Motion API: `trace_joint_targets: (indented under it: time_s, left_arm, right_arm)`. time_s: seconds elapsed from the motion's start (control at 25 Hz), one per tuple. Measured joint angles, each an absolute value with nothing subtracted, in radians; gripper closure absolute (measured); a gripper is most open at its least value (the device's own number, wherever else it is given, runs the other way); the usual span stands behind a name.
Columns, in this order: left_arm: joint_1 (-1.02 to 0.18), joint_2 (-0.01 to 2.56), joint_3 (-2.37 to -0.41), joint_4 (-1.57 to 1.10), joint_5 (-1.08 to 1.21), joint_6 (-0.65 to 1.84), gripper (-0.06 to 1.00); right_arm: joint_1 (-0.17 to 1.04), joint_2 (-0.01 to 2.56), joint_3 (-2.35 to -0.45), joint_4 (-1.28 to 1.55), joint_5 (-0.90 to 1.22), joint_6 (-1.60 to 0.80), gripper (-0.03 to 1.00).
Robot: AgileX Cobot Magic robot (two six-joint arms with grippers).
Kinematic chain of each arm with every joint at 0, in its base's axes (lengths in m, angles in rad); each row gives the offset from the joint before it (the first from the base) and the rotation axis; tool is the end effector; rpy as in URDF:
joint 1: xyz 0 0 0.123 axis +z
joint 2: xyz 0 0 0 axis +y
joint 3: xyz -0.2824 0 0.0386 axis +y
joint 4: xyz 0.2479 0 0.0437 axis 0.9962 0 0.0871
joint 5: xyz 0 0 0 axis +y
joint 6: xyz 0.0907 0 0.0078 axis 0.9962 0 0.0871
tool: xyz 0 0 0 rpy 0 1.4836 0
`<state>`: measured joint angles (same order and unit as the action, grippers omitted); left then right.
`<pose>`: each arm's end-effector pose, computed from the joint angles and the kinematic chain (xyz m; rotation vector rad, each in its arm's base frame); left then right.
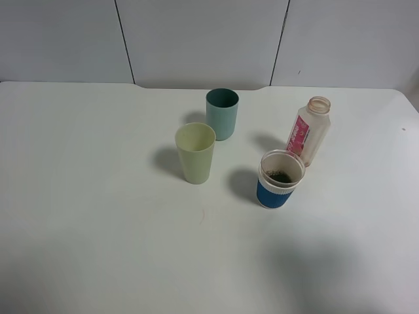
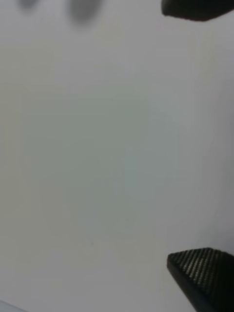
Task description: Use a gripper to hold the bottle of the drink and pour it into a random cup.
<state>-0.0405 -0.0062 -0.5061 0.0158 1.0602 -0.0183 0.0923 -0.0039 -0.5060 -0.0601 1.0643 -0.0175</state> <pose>-0.0064 0.0015 0.2789 0.0217 2.0313 -0.0182 -0.0059 -0.0054 0.2786 -0.1085 2.0337 -0.0249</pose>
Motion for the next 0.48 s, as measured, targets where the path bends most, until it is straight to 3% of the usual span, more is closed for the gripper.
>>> trace_joint_targets:
  time_s: [0.28, 0.48]
  left_arm:
    - [-0.04, -0.006, -0.506, 0.016, 1.06, -0.018, 0.02]
    - [-0.04, -0.006, -0.506, 0.016, 1.06, -0.018, 0.02]
  right_arm:
    - [0.086, -0.004, -0.506, -0.06, 1.064, -0.017, 0.16]
    - [0.014, -0.004, -0.506, -0.06, 1.064, -0.017, 0.16]
